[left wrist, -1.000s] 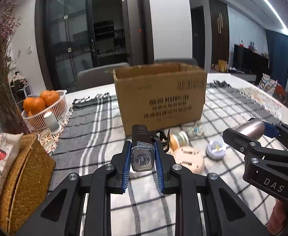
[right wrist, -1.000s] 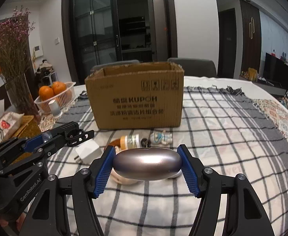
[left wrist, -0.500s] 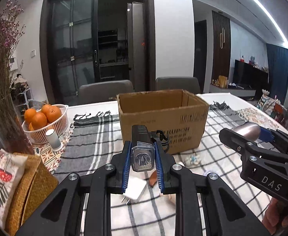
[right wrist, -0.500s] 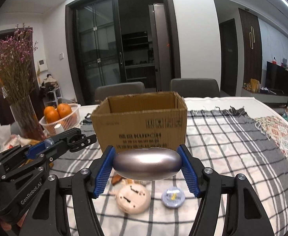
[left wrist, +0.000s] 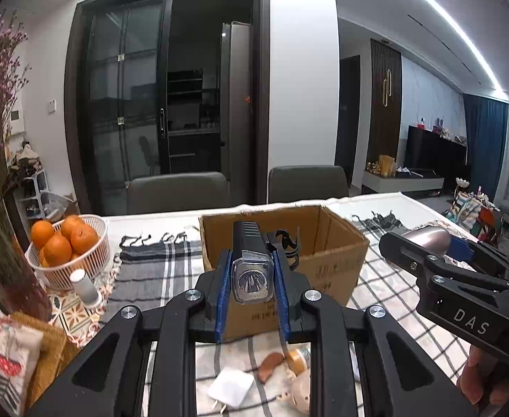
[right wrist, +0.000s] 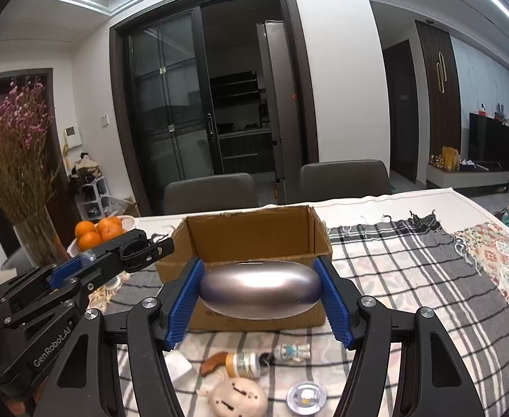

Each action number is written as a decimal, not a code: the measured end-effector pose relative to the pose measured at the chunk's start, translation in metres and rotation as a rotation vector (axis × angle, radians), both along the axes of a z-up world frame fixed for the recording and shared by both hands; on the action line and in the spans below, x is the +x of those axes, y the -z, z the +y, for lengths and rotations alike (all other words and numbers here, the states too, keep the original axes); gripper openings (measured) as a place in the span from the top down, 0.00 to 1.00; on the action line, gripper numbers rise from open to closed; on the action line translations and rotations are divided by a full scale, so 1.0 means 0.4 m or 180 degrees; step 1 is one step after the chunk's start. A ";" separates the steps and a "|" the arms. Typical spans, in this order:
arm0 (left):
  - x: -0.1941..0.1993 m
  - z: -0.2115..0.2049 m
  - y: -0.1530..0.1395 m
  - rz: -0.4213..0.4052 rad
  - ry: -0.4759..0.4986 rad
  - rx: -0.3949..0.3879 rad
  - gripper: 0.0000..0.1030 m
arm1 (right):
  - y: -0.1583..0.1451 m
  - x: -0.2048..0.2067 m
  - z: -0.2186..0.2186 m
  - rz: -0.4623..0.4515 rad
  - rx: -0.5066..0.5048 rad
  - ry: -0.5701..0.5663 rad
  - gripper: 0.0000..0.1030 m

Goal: Organize rigid objects
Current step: 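Lift the flashlight with the left tool while the right tool lifts the silver case over the box, then open both tools to drop the flashlight and silver case into the box, then withdraw both tools from the box back toward the remaining items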

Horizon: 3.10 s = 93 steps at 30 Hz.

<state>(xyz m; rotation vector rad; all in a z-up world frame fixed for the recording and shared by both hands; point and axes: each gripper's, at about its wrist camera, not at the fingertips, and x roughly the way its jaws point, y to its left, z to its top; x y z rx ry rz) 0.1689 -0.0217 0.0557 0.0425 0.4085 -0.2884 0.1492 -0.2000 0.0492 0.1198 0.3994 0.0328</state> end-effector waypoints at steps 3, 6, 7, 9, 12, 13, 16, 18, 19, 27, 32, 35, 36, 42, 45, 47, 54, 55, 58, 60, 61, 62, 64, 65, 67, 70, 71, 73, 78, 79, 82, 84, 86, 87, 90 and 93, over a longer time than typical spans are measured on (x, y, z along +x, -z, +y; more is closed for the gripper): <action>0.026 -0.002 -0.014 -0.0015 0.0000 -0.0014 0.77 | -0.008 0.022 -0.003 0.0005 0.0021 -0.0008 0.36; 0.062 -0.005 -0.026 -0.0001 -0.0011 -0.0015 0.77 | -0.023 0.052 -0.007 0.0001 0.0014 -0.0020 0.36; 0.066 -0.006 -0.027 0.0002 -0.0010 -0.0016 0.77 | -0.029 0.064 -0.007 -0.0007 -0.0001 -0.0021 0.36; 0.086 -0.009 -0.030 0.0009 -0.0030 -0.0012 0.77 | -0.039 0.084 -0.007 -0.0015 -0.0014 -0.0041 0.36; 0.118 -0.010 -0.032 0.0029 -0.0085 0.0004 0.77 | -0.050 0.119 -0.005 -0.0014 -0.0086 -0.0074 0.36; 0.126 -0.010 -0.031 0.0034 -0.0091 0.0012 0.77 | -0.052 0.135 -0.005 -0.0004 -0.0116 -0.0083 0.36; 0.155 -0.012 -0.032 0.0068 -0.0109 0.0005 0.77 | -0.057 0.172 -0.003 0.0049 -0.0116 -0.0135 0.36; 0.176 -0.012 -0.031 0.0098 -0.0120 -0.0007 0.77 | -0.058 0.197 -0.005 0.0080 -0.0114 -0.0171 0.36; 0.186 -0.014 -0.031 0.0110 -0.0124 -0.0005 0.77 | -0.058 0.211 -0.005 0.0101 -0.0112 -0.0192 0.36; 0.275 -0.038 -0.012 0.0372 -0.0082 0.0063 0.77 | -0.031 0.321 -0.022 0.0400 -0.0118 -0.0339 0.36; 0.330 -0.056 0.010 0.0617 -0.0048 0.0118 0.77 | -0.002 0.392 -0.031 0.0667 -0.0168 -0.0383 0.36; 0.362 -0.066 0.028 0.0807 0.0000 0.0132 0.77 | 0.021 0.436 -0.042 0.0870 -0.0144 -0.0427 0.36; 0.367 -0.070 0.032 0.0848 0.0008 0.0136 0.77 | 0.027 0.446 -0.045 0.0927 -0.0132 -0.0440 0.36; 0.410 -0.086 0.061 0.1106 0.0045 0.0163 0.77 | 0.071 0.502 -0.064 0.1270 -0.0045 -0.0487 0.36; 0.420 -0.089 0.072 0.1213 0.0029 0.0131 0.77 | 0.091 0.518 -0.077 0.1418 0.0031 -0.0501 0.34; 0.417 -0.089 0.069 0.1191 -0.0010 0.0124 0.74 | 0.097 0.524 -0.082 0.1463 0.0081 -0.0480 0.32; 0.374 -0.079 0.041 0.1011 -0.0120 0.0180 0.59 | 0.070 0.480 -0.087 0.1295 0.0071 -0.0361 0.29; 0.364 -0.077 0.036 0.0980 -0.0131 0.0167 0.57 | 0.062 0.471 -0.086 0.1257 0.0068 -0.0336 0.29; 0.330 -0.070 0.020 0.0869 -0.0183 0.0137 0.47 | 0.037 0.430 -0.087 0.1109 0.0087 -0.0240 0.29; 0.300 -0.065 0.006 0.0752 -0.0241 0.0168 0.39 | 0.022 0.408 -0.089 0.1037 0.0081 -0.0191 0.29; 0.291 -0.063 0.001 0.0712 -0.0263 0.0180 0.37 | 0.015 0.392 -0.090 0.0992 0.0078 -0.0147 0.28; 0.274 -0.060 -0.006 0.0650 -0.0292 0.0194 0.34 | 0.009 0.375 -0.092 0.0958 0.0081 -0.0108 0.25; 0.244 -0.057 -0.015 0.0558 -0.0308 0.0207 0.27 | -0.001 0.345 -0.094 0.0889 0.0083 -0.0046 0.24; 0.228 -0.054 -0.019 0.0517 -0.0310 0.0199 0.22 | -0.006 0.327 -0.095 0.0848 0.0071 -0.0015 0.23; 0.199 -0.049 -0.026 0.0449 -0.0321 0.0181 0.15 | -0.013 0.295 -0.094 0.0800 0.0062 0.0012 0.23; 0.157 -0.043 -0.034 0.0353 -0.0318 0.0171 0.11 | -0.027 0.247 -0.094 0.0703 0.0041 0.0055 0.19; 0.143 -0.042 -0.038 0.0315 -0.0316 0.0178 0.09 | -0.031 0.234 -0.094 0.0672 0.0027 0.0068 0.16; 0.115 -0.040 -0.041 0.0241 -0.0327 0.0191 0.06 | -0.039 0.204 -0.090 0.0603 -0.0014 0.0092 0.13; 0.047 -0.036 -0.043 0.0084 -0.0362 0.0242 0.00 | -0.056 0.144 -0.085 0.0454 -0.0088 0.0127 0.08; 0.037 -0.034 -0.044 0.0062 -0.0386 0.0249 0.00 | -0.059 0.138 -0.087 0.0441 -0.0069 0.0134 0.08; 0.010 -0.029 -0.043 0.0032 -0.0432 0.0253 0.00 | -0.066 0.134 -0.086 0.0484 -0.0050 0.0077 0.08; -0.013 -0.025 -0.037 0.0028 -0.0433 0.0244 0.00 | -0.067 0.119 -0.082 0.0472 -0.0076 0.0026 0.08; -0.031 -0.028 -0.028 0.0044 -0.0410 0.0234 0.00 | -0.066 0.095 -0.076 0.0414 -0.0142 -0.0003 0.08; -0.041 -0.030 -0.024 0.0056 -0.0397 0.0231 0.00 | -0.064 0.082 -0.075 0.0387 -0.0171 -0.0004 0.08; -0.060 -0.037 -0.012 0.0113 -0.0340 0.0209 0.00 | -0.051 0.052 -0.081 0.0382 -0.0173 -0.0066 0.08; -0.084 -0.046 0.007 0.0173 -0.0310 0.0172 0.00 | -0.033 0.037 -0.084 0.0463 -0.0179 -0.0160 0.08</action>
